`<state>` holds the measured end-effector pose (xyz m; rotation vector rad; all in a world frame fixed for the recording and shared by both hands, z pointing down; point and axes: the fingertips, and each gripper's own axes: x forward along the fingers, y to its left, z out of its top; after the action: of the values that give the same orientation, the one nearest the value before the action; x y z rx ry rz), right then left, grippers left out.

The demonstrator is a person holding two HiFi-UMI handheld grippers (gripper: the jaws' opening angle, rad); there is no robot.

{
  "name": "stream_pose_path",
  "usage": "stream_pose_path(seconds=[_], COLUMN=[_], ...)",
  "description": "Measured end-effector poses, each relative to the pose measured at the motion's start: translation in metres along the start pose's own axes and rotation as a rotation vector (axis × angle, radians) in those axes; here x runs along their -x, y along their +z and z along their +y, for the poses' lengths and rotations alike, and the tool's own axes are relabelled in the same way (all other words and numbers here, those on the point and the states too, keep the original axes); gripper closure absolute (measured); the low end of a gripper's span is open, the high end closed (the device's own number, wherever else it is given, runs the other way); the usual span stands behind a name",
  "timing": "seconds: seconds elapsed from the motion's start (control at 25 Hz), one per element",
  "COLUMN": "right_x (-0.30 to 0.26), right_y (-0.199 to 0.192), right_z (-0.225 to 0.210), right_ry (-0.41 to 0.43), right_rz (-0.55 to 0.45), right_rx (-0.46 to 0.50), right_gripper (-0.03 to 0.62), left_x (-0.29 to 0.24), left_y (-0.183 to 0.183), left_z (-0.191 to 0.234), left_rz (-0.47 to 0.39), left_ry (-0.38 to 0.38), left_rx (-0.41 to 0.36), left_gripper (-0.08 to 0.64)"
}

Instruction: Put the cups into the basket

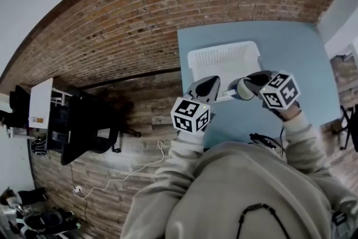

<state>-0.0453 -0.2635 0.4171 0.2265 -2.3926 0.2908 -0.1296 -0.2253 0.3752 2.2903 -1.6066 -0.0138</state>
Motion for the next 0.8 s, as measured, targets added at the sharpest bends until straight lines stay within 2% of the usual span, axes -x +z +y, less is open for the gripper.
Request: stream_pose_path(seconds=[0.08,0.2,0.32,0.6,0.8], right_x=[-0.006,-0.013,-0.021,-0.038,-0.048], right_y=[0.004,0.017,0.027,0.038,0.034], right_z=[0.002,-0.001,-0.001,-0.012,-0.030], right_ry=[0.007,0.009,0.015,0.022,0.037], right_rz=[0.006,0.004,0.003,0.022,0.048], right_rx=[0.015,0.040,0.054,0.063,0.044], right_gripper=[0.548,0.548,0.548,0.548,0.548], left_x=[0.003,-0.002,0.000,0.001,-0.026], left_y=[0.001,0.012,0.019,0.024,0.015], left_z=[-0.001,-0.008,0.002,0.038,0.041], left_rz=[-0.004,-0.012,-0.023,-0.042,-0.011], left_ry=[-0.007,-0.036,-0.027,0.017,0.002], left_rx=[0.010,-0.019,-0.031,0.010,0.032], left_gripper=[0.563,0.563,0.563,0.563,0.563])
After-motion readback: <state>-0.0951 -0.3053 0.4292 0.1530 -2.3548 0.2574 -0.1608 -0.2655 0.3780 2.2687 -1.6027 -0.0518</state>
